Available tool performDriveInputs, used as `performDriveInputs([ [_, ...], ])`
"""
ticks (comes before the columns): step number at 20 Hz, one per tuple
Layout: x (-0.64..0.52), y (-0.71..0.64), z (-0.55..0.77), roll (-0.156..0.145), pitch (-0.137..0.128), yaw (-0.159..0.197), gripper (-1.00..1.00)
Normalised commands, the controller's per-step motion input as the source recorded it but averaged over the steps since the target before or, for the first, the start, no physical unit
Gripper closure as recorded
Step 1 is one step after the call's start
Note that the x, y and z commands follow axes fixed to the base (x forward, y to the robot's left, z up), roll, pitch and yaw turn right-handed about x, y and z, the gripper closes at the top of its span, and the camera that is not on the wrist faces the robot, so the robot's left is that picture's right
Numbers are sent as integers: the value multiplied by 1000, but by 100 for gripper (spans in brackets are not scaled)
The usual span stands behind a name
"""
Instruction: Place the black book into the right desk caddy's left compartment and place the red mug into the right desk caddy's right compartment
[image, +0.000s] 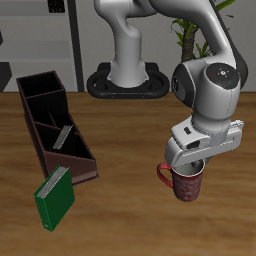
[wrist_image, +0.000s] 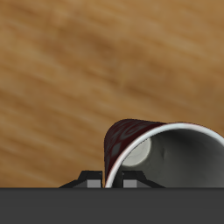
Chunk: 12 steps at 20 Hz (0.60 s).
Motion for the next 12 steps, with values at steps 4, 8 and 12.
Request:
performDriveInputs([
  [4, -104, -144, 316, -18, -53, 6, 100],
  [8, -74, -141, 196, -24, -32, 6, 100],
  [12, -306, -463, 590, -62, -75, -47, 100],
])
